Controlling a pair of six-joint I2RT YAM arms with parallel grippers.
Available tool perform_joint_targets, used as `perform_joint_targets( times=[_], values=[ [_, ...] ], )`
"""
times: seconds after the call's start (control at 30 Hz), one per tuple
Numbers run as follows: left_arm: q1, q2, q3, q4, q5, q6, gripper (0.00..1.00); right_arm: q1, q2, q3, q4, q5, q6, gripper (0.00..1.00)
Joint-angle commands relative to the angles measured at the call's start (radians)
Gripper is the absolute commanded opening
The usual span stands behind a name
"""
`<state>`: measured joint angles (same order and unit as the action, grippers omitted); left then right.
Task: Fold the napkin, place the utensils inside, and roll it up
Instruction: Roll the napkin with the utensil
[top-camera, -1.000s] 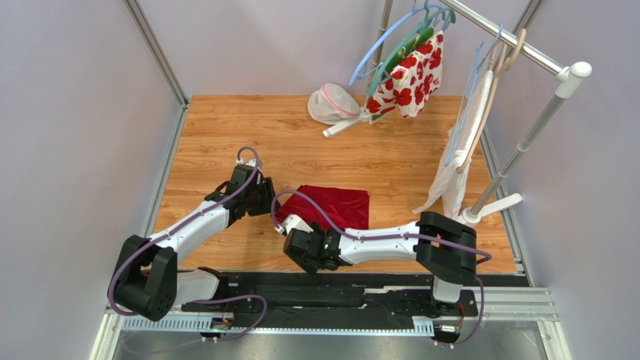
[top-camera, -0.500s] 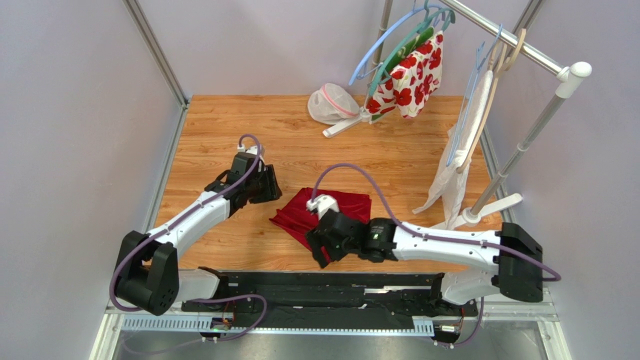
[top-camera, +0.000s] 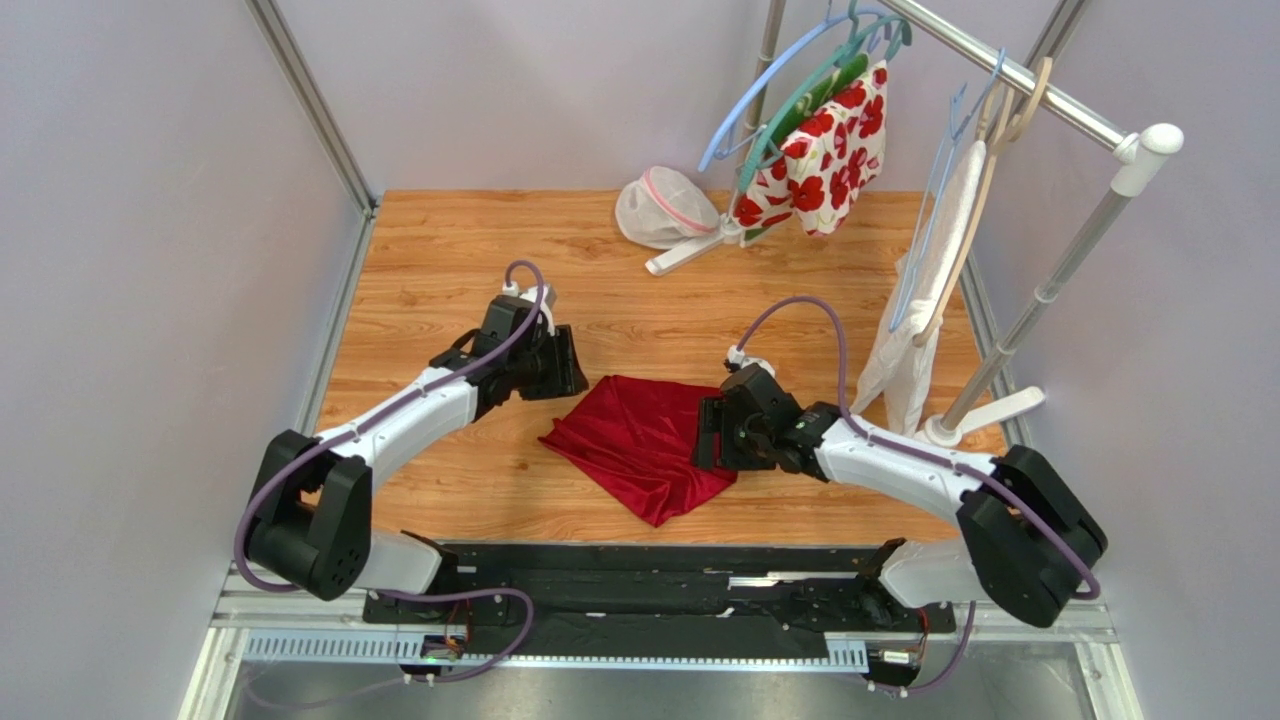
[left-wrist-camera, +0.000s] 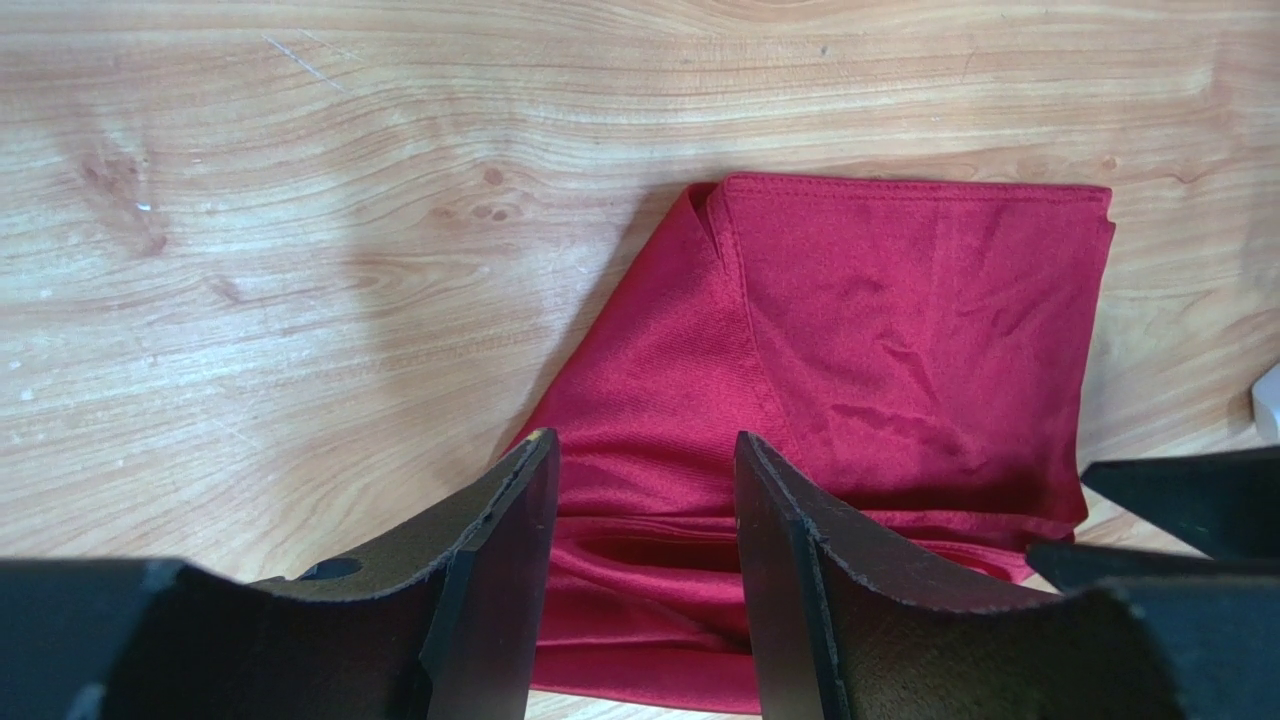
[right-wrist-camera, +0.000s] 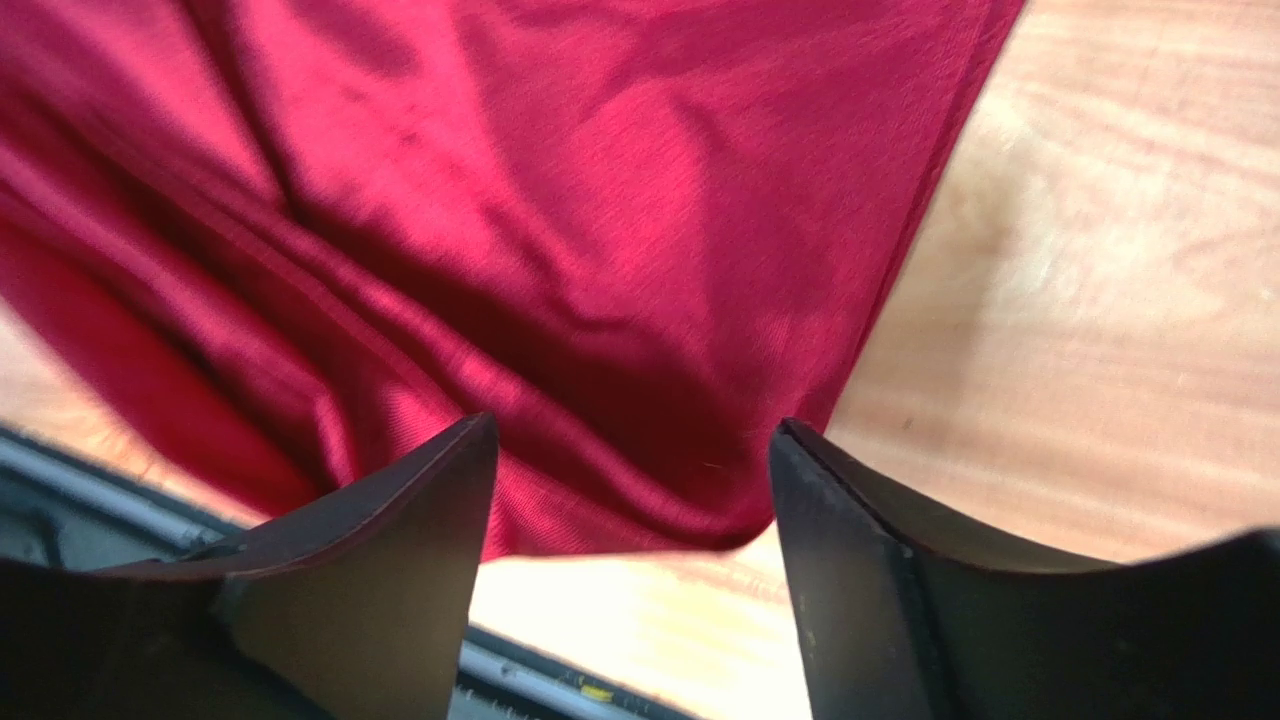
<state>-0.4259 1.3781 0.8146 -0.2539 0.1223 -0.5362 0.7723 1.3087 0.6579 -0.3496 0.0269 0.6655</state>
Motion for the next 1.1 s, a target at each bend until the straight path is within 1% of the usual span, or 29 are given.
perform_joint_targets(
  times=[0.0, 0.03, 0.1, 0.13, 0.2, 0.23, 0.27, 0.4, 0.47, 0.57, 0.63, 0.7, 0.73, 0.77, 0.87, 0.9, 0.97, 1.03, 1.07],
  values=[
    [0.001, -0.031, 0.028, -0.007, -0.003, -0.004, 0.56, -0.044, 0.093, 0.034, 0.09, -0.028, -0.015, 0.69],
    [0.001, -0.043, 0.026, -0.013, -0.006, -0.005, 0.56, -0.051, 0.112, 0.043, 0.09, 0.002, -0.026, 0.67],
    [0.001, -0.056, 0.02, -0.033, -0.004, -0.007, 0.56, -0.071, 0.176, 0.074, 0.093, 0.002, -0.053, 0.64],
    [0.001, -0.071, 0.015, -0.038, -0.004, -0.011, 0.56, -0.076, 0.196, 0.084, 0.093, 0.005, -0.064, 0.6],
    [0.001, -0.092, -0.003, -0.045, -0.004, -0.018, 0.56, -0.088, 0.262, 0.118, 0.1, 0.011, -0.095, 0.59],
    [0.001, -0.112, -0.009, -0.05, -0.006, -0.021, 0.56, -0.093, 0.285, 0.13, 0.101, 0.018, -0.105, 0.54],
    [0.001, -0.125, -0.023, -0.062, -0.009, -0.022, 0.56, -0.094, 0.305, 0.146, 0.109, 0.024, -0.122, 0.53],
    [0.003, -0.174, -0.045, -0.102, -0.027, -0.03, 0.56, -0.125, 0.424, 0.235, 0.118, 0.042, -0.167, 0.53],
    [0.003, -0.197, -0.055, -0.125, -0.024, -0.028, 0.56, -0.133, 0.486, 0.302, 0.118, 0.047, -0.185, 0.54],
    [0.01, -0.221, -0.071, -0.157, -0.041, -0.018, 0.56, -0.142, 0.523, 0.396, 0.112, 0.039, -0.234, 0.59],
    [0.033, -0.24, -0.086, -0.159, -0.024, -0.019, 0.56, -0.142, 0.521, 0.457, 0.103, 0.021, -0.282, 0.62],
    [0.091, -0.254, -0.12, -0.14, 0.029, -0.037, 0.56, -0.14, 0.486, 0.485, 0.101, 0.001, -0.311, 0.64],
    [0.108, -0.272, -0.129, -0.137, 0.034, -0.041, 0.56, -0.137, 0.468, 0.497, 0.101, -0.049, -0.338, 0.64],
    [0.127, -0.283, -0.143, -0.137, 0.033, -0.041, 0.56, -0.133, 0.428, 0.517, 0.089, -0.056, -0.346, 0.65],
    [0.141, -0.309, -0.16, -0.139, 0.014, -0.038, 0.56, -0.088, 0.362, 0.523, 0.048, -0.058, -0.386, 0.65],
    [0.142, -0.31, -0.161, -0.137, 0.017, -0.038, 0.56, -0.056, 0.322, 0.514, 0.04, -0.056, -0.392, 0.66],
    [0.151, -0.304, -0.167, -0.136, 0.025, -0.039, 0.56, -0.022, 0.284, 0.49, 0.025, -0.073, -0.383, 0.66],
    [0.157, -0.301, -0.172, -0.137, 0.036, -0.042, 0.56, 0.037, 0.242, 0.444, 0.026, -0.102, -0.348, 0.66],
    [0.162, -0.306, -0.173, -0.139, 0.036, -0.042, 0.56, 0.083, 0.236, 0.431, 0.032, -0.12, -0.296, 0.65]
  ],
)
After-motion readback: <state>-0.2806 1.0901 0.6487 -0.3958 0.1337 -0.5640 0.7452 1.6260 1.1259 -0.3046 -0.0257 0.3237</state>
